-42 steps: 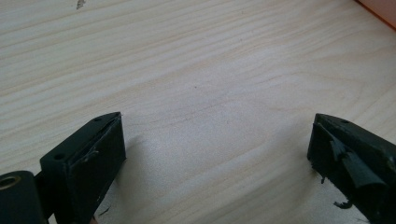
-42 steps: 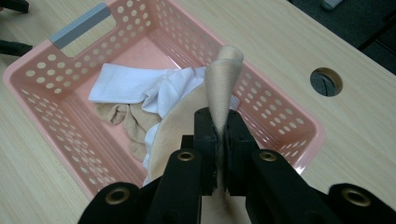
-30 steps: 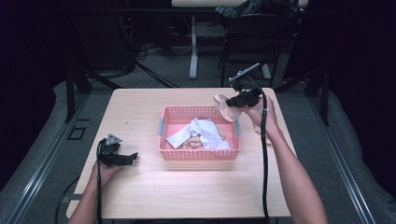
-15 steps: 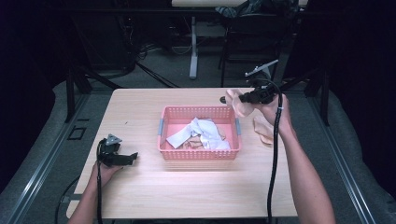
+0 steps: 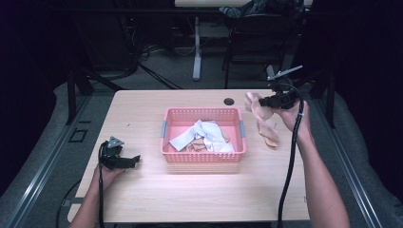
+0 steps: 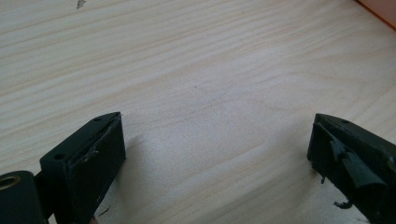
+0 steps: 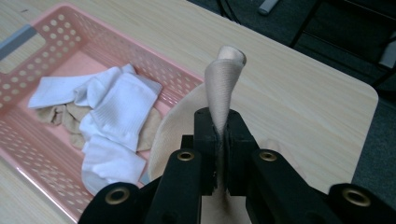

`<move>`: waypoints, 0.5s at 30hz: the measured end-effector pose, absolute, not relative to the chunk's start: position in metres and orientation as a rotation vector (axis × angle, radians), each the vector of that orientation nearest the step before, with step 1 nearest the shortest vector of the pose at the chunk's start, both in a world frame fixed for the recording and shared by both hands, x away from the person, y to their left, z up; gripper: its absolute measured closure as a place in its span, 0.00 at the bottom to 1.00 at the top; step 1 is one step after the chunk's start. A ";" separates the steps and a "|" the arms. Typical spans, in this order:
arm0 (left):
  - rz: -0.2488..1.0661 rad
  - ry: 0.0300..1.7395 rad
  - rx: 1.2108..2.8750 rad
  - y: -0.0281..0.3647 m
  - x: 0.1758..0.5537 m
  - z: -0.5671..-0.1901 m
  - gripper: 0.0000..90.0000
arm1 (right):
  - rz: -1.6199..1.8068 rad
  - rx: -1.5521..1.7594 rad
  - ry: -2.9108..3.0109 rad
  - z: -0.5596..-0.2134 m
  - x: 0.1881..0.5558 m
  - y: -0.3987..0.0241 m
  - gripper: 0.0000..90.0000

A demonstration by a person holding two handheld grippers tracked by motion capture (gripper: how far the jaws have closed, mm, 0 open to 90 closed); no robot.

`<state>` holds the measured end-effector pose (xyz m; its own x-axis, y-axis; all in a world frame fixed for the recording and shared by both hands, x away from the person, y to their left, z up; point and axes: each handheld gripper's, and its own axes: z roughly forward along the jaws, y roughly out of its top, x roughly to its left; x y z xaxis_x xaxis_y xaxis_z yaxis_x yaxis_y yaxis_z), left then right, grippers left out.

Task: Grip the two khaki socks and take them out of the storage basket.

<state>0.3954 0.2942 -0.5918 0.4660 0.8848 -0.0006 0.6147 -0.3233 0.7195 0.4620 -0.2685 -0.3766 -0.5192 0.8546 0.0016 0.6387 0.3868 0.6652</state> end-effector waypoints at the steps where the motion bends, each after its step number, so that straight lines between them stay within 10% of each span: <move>1: 0.526 1.242 2.055 0.294 0.395 -0.592 0.04 | 0.880 1.304 2.307 -0.378 0.462 -0.271 0.95; 15: 0.527 1.242 2.054 0.294 0.395 -0.592 0.04 | 0.850 1.433 2.305 -0.422 0.471 -0.295 0.95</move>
